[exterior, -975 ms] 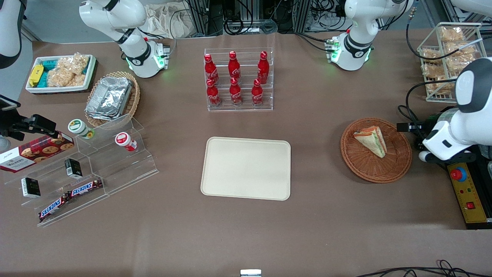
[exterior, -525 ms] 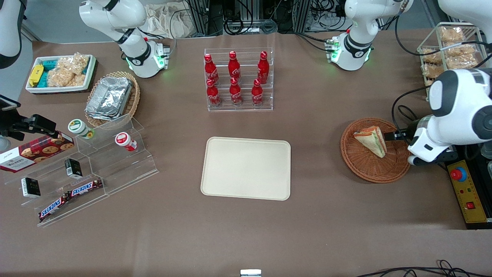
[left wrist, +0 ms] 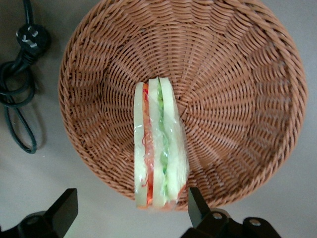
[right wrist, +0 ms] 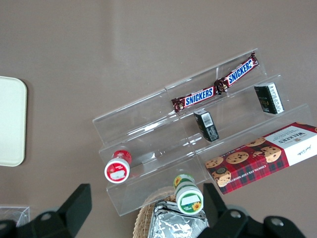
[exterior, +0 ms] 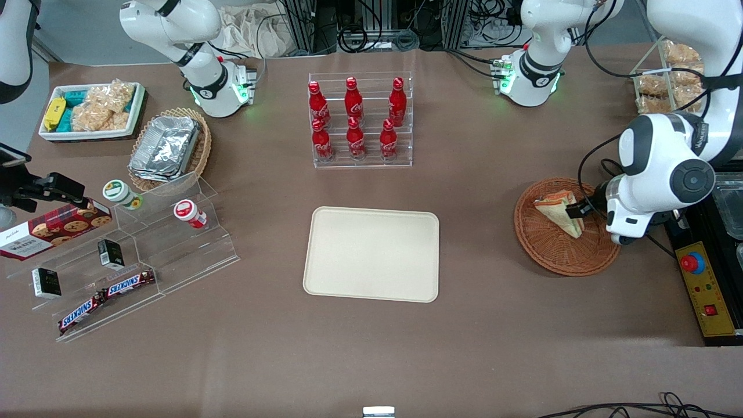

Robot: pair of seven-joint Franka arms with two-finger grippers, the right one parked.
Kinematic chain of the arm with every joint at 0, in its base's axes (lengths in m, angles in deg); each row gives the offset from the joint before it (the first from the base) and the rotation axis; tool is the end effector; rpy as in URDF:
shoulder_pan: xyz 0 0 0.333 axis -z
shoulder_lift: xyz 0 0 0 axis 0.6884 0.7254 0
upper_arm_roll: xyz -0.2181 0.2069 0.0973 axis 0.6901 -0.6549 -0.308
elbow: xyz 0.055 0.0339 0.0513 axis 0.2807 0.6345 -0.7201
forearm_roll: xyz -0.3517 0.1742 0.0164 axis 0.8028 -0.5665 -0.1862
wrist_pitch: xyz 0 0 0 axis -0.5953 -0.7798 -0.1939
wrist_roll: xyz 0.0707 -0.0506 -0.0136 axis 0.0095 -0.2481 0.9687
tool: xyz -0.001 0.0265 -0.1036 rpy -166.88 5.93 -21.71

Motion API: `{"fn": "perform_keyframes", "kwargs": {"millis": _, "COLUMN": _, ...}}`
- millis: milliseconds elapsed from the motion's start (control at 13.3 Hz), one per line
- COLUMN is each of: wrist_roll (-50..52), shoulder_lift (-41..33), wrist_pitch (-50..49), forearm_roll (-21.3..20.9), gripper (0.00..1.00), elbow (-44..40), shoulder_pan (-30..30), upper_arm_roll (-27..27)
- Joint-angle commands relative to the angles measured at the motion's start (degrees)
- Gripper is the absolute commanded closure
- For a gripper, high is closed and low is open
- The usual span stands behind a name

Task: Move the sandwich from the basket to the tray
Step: 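Lower the open left gripper around the sandwich, then close the left gripper on the sandwich and lift it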

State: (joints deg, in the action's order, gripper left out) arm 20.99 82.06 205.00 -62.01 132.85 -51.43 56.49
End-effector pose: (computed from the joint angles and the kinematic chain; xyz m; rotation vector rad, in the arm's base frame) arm 0.5334 0.0097 0.3083 -2.8852 -0.8725 0.3692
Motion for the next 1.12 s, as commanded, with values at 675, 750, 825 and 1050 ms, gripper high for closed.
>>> {"fn": "perform_keyframes", "kwargs": {"millis": 675, "wrist_roll": 7.12, "shoulder_lift": 5.19, "wrist_pitch": 12.01, "forearm_roll": 0.25, "gripper": 0.15, "elbow": 6.79, "shoulder_pan": -0.51, "upper_arm_roll": 0.44}}
{"fn": "perform_keyframes", "kwargs": {"millis": 750, "wrist_roll": 7.21, "shoulder_lift": 5.64, "wrist_pitch": 12.09, "forearm_roll": 0.25, "gripper": 0.2, "elbow": 6.7, "shoulder_pan": -0.6, "upper_arm_roll": 0.35}}
{"fn": "perform_keyframes", "kwargs": {"millis": 825, "wrist_roll": 7.3, "shoulder_lift": 6.25, "wrist_pitch": 12.44, "forearm_roll": 0.33, "gripper": 0.22, "elbow": 6.35, "shoulder_pan": -0.6, "upper_arm_roll": 0.44}}
{"fn": "perform_keyframes", "kwargs": {"millis": 1050, "wrist_roll": 7.74, "shoulder_lift": 5.65, "wrist_pitch": 11.92, "forearm_roll": 0.42, "gripper": 0.51, "elbow": 4.34, "shoulder_pan": -0.6, "upper_arm_roll": 0.44}}
